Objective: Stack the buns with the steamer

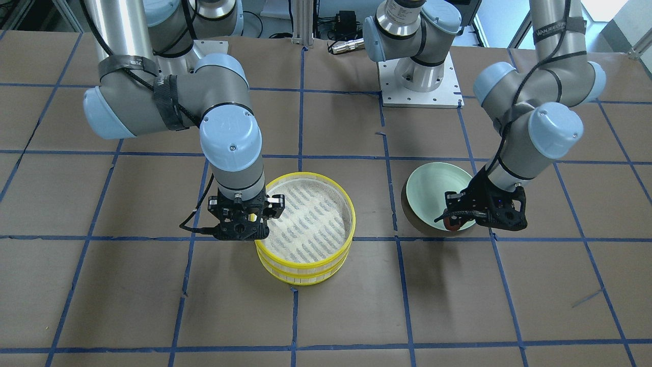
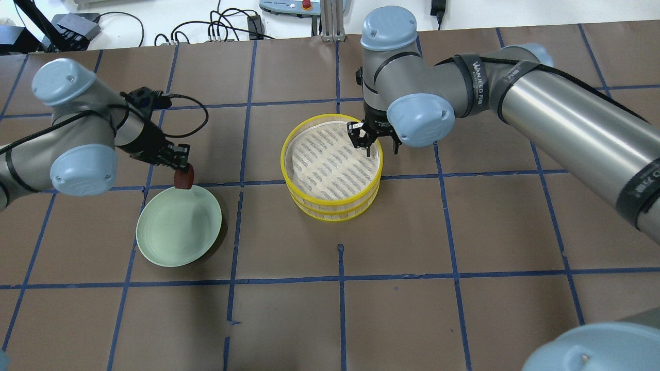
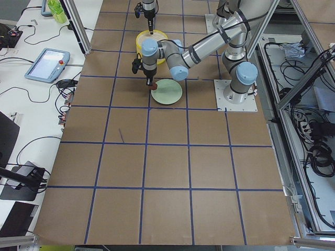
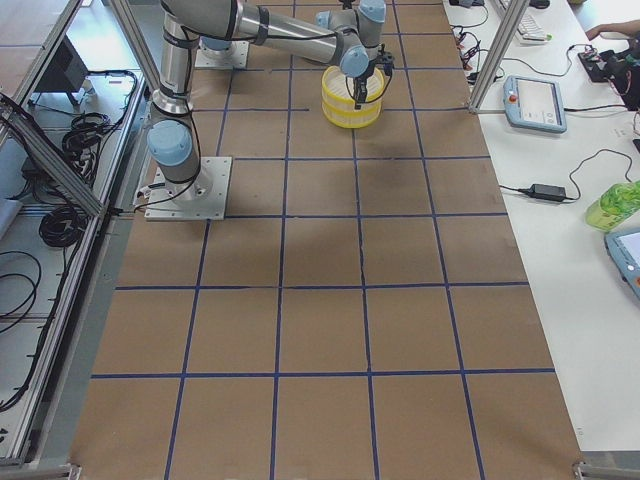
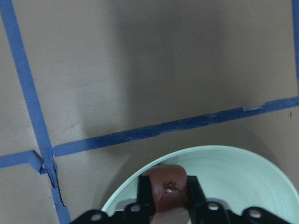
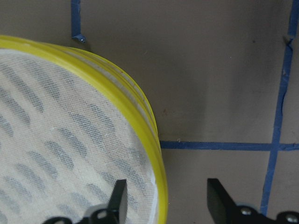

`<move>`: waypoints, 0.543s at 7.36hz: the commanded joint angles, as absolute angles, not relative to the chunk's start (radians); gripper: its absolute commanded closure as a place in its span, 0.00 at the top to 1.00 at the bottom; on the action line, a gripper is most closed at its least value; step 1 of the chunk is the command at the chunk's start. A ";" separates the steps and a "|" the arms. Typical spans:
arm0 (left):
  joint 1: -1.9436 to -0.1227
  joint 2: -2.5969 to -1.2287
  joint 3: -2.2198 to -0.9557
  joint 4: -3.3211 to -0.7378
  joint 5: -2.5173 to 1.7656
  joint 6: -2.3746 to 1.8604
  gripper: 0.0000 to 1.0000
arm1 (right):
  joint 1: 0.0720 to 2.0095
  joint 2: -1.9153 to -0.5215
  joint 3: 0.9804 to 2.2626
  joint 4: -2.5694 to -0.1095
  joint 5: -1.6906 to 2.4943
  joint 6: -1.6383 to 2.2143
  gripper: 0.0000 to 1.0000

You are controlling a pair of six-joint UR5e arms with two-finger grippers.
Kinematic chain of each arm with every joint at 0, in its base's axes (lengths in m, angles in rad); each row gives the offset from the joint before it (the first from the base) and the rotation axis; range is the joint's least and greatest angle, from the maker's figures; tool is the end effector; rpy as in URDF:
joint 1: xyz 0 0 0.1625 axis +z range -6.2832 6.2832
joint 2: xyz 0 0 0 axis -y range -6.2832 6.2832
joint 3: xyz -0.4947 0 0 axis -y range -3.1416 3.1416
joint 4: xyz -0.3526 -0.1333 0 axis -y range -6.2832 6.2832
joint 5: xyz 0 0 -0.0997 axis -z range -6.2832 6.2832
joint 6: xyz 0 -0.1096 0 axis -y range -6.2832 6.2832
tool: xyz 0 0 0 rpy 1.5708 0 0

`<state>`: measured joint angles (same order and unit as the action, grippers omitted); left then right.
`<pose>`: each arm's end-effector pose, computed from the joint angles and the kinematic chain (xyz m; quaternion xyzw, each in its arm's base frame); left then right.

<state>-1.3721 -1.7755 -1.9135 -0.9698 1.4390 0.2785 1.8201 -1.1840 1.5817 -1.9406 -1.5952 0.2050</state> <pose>-0.0447 -0.5262 0.3602 -0.0416 -0.9966 0.0415 0.0576 0.2767 -0.5573 0.3718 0.0223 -0.9996 -0.0108 0.0150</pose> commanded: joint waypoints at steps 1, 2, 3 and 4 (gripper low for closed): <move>-1.598 -1.756 -1.750 -1.075 1.370 -0.081 0.01 | 1.768 -1.320 1.546 -1.819 -1.591 0.198 1.00; -1.645 -1.761 -1.714 -1.081 1.297 -0.218 0.02 | 1.700 -1.412 1.546 -1.707 -1.586 0.184 1.00; -1.682 -1.759 -1.706 -1.062 1.220 -0.330 0.04 | 1.634 -1.474 1.546 -1.640 -1.565 0.158 1.00; -1.722 -1.767 -1.707 -0.980 1.174 -0.406 0.09 | 1.588 -1.512 1.557 -1.609 -1.546 0.125 1.00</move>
<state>-1.6694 -1.7613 -1.7172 -1.0444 1.2444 -0.2884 1.6544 -1.4481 1.5497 -1.6716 -1.5680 0.1603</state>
